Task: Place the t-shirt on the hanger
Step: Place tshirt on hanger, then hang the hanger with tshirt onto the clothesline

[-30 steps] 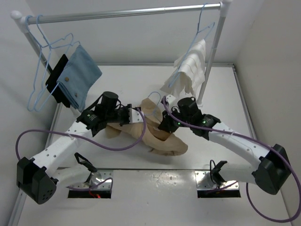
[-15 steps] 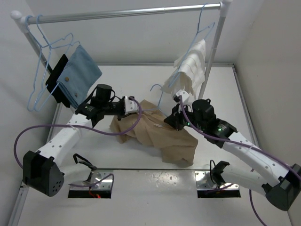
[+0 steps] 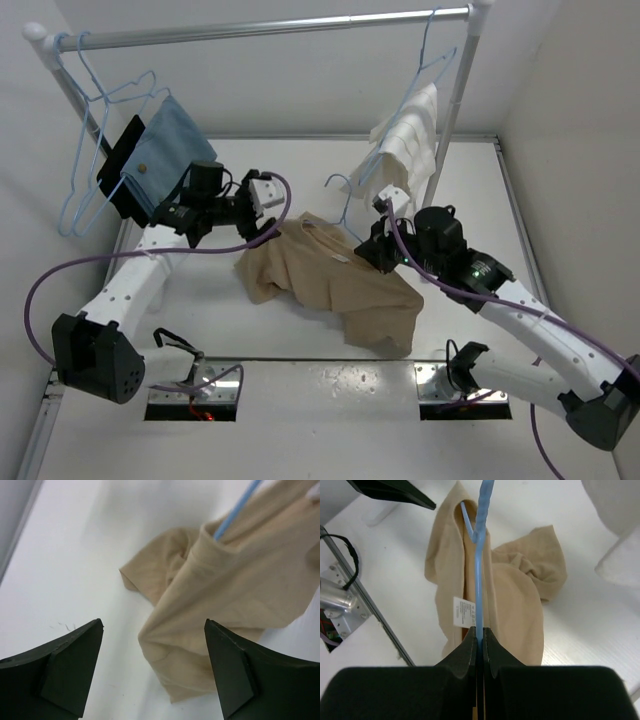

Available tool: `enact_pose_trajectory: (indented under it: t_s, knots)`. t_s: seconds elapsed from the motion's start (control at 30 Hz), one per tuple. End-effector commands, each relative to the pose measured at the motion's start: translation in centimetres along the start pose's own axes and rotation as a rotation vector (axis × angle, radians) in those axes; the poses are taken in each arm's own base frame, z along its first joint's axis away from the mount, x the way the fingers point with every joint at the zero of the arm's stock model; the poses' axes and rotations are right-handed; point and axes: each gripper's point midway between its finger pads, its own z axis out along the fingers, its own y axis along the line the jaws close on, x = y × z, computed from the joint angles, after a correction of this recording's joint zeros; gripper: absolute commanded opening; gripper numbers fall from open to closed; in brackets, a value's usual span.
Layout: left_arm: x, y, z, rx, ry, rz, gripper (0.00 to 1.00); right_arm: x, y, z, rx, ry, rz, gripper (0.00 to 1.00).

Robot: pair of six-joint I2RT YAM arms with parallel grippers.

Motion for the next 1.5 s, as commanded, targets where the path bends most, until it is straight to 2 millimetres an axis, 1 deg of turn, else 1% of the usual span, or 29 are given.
enact_pose_trajectory:
  t_s: [0.0,0.03,0.13,0.17,0.2,0.23,0.27,0.33,0.4,0.43,0.47,0.5,0.53,0.6,0.63,0.7,0.77,0.8,0.9,1.03,1.1,1.13,1.17,1.2,1.23,1.3,1.37,1.43,1.47]
  knots:
    - [-4.1,0.7,-1.3,-0.007,-0.106,-0.103,0.88,-5.2,1.3,-0.5,-0.019,-0.131,-0.051,0.0]
    - [-4.1,0.6,-1.3,-0.006,-0.107,-0.114,0.88,-5.3,1.1,-0.3,-0.009,-0.129,-0.062,0.0]
    - [-4.3,1.0,-2.1,-0.031,-0.116,-0.128,0.9,-4.4,2.1,0.0,-0.026,-0.096,-0.083,0.0]
    - [-4.0,0.7,-2.4,-0.038,-0.105,-0.133,0.9,-4.7,2.5,0.2,-0.036,-0.096,-0.087,0.0]
    - [-4.1,1.0,-2.7,-0.05,-0.109,-0.131,0.9,-3.9,2.7,0.7,-0.044,-0.067,-0.099,0.0]
    - [-3.7,1.2,-3.2,-0.071,-0.096,-0.139,0.9,-4.0,3.5,0.8,-0.059,-0.058,-0.108,0.0]
    - [-3.8,1.1,-3.7,-0.09,-0.097,-0.143,0.9,-4.5,3.7,1.1,-0.053,-0.06,-0.121,0.0]
    - [-3.0,1.3,-4.8,-0.133,-0.084,-0.189,0.9,-4.9,4.3,1.1,-0.048,-0.064,-0.142,0.0]
    - [-2.5,1.0,-5.5,-0.16,-0.082,-0.207,0.91,-6.3,4.7,1.3,-0.031,-0.096,-0.15,0.0]
    - [-3.1,0.6,-6.5,-0.186,-0.1,-0.211,0.91,-6.7,5.3,1.4,-0.036,-0.108,-0.157,0.0]
    - [-3.7,0.4,-7.0,-0.196,-0.117,-0.214,0.91,-8.3,5.2,1.3,-0.003,-0.14,-0.166,0.0]
    - [-3.7,0.2,-7.5,-0.208,-0.124,-0.23,0.92,-8.1,5.1,1.4,0.016,-0.113,-0.17,0.0]
    - [-4.6,-0.2,-8.4,-0.225,-0.153,-0.226,1.0,-9.1,5.9,1.9,0.016,-0.114,-0.177,0.0]
    - [-5.1,-0.8,-9.0,-0.227,-0.174,-0.221,1.0,-10.2,6.0,2.2,0.054,-0.122,-0.181,0.0]
    - [-5.6,-0.9,-9.3,-0.235,-0.191,-0.227,1.0,-11.2,6.7,2.1,0.051,-0.144,-0.185,0.0]
    - [-6.0,-1.0,-9.9,-0.252,-0.204,-0.236,1.0,-12.3,6.4,2.3,0.112,-0.171,-0.172,0.0]
    - [-5.8,-1.3,-9.9,-0.25,-0.206,-0.251,1.0,-14.0,6.3,1.7,0.162,-0.228,-0.149,0.0]
    - [-5.9,-1.2,-10.2,-0.264,-0.208,-0.246,1.0,-14.1,5.9,1.9,0.186,-0.233,-0.146,0.0]
    - [-6.3,-1.7,-10.4,-0.258,-0.229,-0.251,1.0,-15.6,6.1,1.5,0.226,-0.287,-0.113,0.0]
    - [-5.8,-1.8,-9.9,-0.259,-0.243,-0.282,1.0,-17.3,7.1,1.6,0.258,-0.324,-0.094,0.0]
    - [-5.8,-1.5,-10.1,-0.284,-0.25,-0.287,1.0,-19.5,7.6,1.0,0.264,-0.371,-0.093,0.0]
    - [-5.7,-1.5,-10.0,-0.284,-0.253,-0.294,1.0,-19.9,7.8,1.5,0.277,-0.371,-0.1,0.0]
    - [-5.9,-1.6,-10.2,-0.286,-0.261,-0.3,1.0,-21.9,8.0,0.7,0.282,-0.412,-0.092,0.0]
    - [-6.1,-1.5,-10.2,-0.29,-0.268,-0.293,1.0,-22.5,8.1,0.6,0.302,-0.413,-0.115,0.0]
    - [-6.0,-1.4,-10.1,-0.29,-0.272,-0.303,1.0,-24.4,8.1,-0.4,0.315,-0.446,-0.109,0.0]
    - [-6.2,-1.6,-10.3,-0.297,-0.288,-0.3,1.0,-25.2,7.3,0.2,0.395,-0.443,-0.14,0.0]
    - [-6.0,-1.6,-10.1,-0.296,-0.287,-0.301,1.0,-26.4,6.8,-0.2,0.439,-0.472,-0.14,0.0]
    - [-6.3,-1.7,-10.7,-0.312,-0.298,-0.288,1.0,-26.9,6.1,-0.2,0.479,-0.495,-0.116,0.0]
    - [-6.1,-1.8,-10.5,-0.311,-0.299,-0.298,1.0,-27.8,5.8,-0.5,0.485,-0.533,-0.092,0.0]
